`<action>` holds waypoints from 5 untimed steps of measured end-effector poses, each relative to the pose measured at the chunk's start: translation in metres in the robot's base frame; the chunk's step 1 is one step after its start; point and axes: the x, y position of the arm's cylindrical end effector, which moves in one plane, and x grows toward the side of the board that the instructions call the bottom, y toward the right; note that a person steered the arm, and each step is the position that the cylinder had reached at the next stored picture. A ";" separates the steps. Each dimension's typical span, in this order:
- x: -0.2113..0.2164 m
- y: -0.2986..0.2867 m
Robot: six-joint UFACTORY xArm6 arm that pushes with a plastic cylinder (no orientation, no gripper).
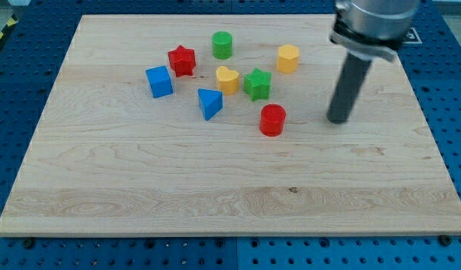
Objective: Point your arm at the red circle
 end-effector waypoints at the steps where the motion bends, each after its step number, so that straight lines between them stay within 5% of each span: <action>1: 0.050 0.001; 3: 0.067 -0.120; 5: 0.012 -0.150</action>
